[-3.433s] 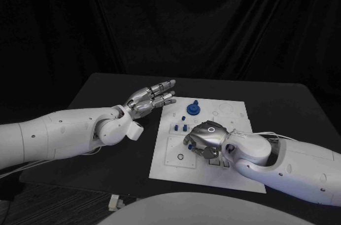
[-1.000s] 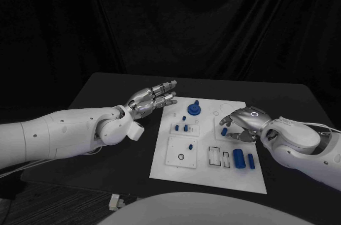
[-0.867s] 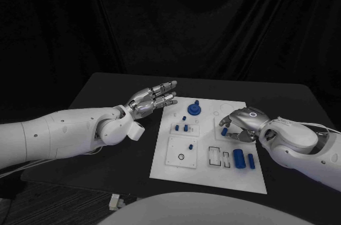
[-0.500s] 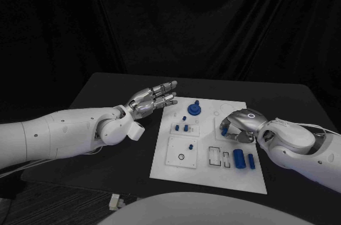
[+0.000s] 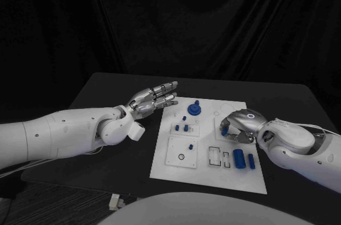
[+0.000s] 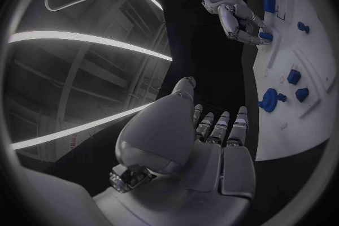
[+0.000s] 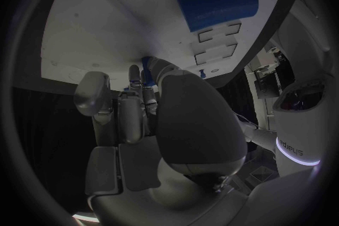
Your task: Assemble the parts on the task board
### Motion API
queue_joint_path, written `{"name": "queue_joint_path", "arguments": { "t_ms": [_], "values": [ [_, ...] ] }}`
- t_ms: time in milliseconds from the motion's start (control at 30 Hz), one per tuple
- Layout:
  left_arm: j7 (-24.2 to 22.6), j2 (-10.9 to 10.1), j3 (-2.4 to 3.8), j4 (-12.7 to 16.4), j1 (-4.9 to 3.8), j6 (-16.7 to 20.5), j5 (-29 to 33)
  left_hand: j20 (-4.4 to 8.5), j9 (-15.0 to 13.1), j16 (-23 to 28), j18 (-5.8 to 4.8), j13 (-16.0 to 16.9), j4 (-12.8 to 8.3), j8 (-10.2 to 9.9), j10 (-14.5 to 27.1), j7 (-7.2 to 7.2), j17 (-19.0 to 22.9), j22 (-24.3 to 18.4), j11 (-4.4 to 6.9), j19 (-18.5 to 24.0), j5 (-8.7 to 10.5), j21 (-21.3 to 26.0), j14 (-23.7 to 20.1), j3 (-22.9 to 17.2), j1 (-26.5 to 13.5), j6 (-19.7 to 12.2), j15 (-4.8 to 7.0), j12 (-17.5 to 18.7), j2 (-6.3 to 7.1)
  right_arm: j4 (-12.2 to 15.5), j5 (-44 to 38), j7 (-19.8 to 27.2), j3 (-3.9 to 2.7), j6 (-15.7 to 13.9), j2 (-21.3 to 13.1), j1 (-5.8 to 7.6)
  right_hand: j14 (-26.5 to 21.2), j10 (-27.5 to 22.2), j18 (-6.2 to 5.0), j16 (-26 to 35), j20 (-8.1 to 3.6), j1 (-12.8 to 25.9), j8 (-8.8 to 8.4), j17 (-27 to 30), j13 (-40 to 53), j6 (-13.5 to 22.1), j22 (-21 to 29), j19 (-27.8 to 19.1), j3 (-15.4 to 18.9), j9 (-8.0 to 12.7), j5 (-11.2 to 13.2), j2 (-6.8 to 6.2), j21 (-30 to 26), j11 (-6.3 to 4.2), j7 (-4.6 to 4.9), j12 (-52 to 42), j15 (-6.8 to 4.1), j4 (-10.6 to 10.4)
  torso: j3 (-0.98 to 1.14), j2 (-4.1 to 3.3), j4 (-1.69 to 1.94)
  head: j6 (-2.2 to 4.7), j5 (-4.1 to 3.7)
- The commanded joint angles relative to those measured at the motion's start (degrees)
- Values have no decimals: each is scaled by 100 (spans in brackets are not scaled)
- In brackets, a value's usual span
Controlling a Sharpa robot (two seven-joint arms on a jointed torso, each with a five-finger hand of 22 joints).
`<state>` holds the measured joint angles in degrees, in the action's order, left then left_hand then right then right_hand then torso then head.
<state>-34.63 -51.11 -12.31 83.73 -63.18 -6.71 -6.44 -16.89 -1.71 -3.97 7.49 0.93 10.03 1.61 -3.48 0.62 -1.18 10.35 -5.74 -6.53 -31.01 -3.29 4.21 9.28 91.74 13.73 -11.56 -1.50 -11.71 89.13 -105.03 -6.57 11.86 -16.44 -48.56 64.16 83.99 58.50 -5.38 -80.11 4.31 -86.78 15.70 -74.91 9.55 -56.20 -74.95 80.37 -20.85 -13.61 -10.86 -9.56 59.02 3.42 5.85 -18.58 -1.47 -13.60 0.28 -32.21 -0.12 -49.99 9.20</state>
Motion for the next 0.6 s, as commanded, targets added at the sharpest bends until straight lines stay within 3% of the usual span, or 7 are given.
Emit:
{"name": "queue_joint_path", "arguments": {
  "t_ms": [33,600],
  "values": [
    [-57,13,6,4,9,-79,9,0,-7,-20,-36,5,-18,19,0,19,-8,-4,-22,-20,-39,-16,-11,-11,-17,-23,-47,-27,-56,24,-10,36,-4,-166,-15,-14,254,49,-16,-14,-17,-67,47,-231,5,-65,-777,15,-5,-35,-22,8,28,1,1,-26,-49,29,0,-3,-2,-1,7],
    [-40,9,6,-16,24,-94,9,1,-10,-24,-56,18,-55,24,-50,48,-8,-12,-38,-26,-54,-17,-11,-48,1,0,-50,-55,-77,150,-7,-21,-6,-281,-116,-7,254,130,-12,-9,-9,-64,121,-224,3,-85,-779,19,-21,-93,-16,8,41,-13,1,-49,-32,50,0,-2,-6,-1,46]
  ]
}}
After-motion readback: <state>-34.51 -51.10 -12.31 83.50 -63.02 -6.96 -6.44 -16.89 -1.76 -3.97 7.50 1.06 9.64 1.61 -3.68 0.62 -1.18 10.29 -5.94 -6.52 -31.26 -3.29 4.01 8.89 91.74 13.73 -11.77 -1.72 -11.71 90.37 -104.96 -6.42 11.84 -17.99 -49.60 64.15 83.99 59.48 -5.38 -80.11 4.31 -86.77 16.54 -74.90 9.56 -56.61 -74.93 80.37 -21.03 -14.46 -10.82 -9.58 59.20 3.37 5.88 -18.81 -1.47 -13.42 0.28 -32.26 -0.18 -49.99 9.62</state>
